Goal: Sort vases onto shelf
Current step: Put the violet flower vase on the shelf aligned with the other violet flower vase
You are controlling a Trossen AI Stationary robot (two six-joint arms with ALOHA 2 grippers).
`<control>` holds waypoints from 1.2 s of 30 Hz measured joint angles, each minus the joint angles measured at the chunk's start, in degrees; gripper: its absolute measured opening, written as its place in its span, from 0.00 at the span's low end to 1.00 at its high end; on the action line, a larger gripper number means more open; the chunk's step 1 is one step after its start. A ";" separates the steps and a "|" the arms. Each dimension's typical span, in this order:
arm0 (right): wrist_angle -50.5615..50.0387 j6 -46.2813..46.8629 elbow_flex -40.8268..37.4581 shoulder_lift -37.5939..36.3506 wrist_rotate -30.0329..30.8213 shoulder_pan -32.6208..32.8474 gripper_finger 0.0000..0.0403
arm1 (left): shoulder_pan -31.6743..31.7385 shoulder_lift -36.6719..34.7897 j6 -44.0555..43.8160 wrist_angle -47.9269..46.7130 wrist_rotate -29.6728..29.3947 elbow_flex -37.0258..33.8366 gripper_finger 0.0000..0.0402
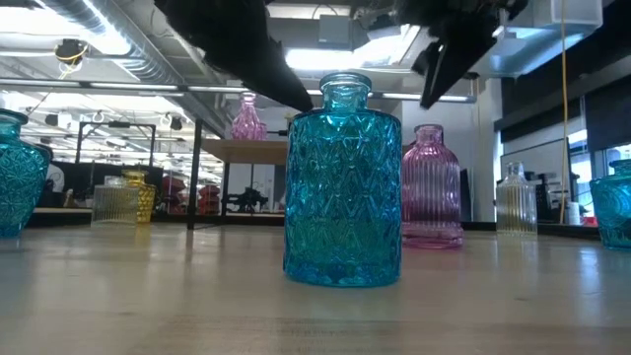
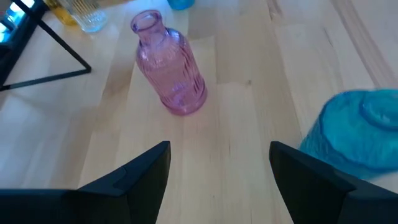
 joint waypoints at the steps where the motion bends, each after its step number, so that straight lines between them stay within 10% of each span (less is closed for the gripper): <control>1: 0.28 0.00 -0.31 -1.44 -0.05 0.03 0.36 | 0.32 0.44 0.38 0.80 0.06 0.00 0.67; 22: 32.25 -6.96 -25.71 -34.50 13.87 -0.01 0.36 | 15.61 12.76 -1.91 30.35 19.59 1.70 0.67; 36: 45.13 -13.89 -27.13 -30.90 7.20 -0.01 0.36 | 16.39 16.43 -1.32 35.22 20.44 5.83 0.67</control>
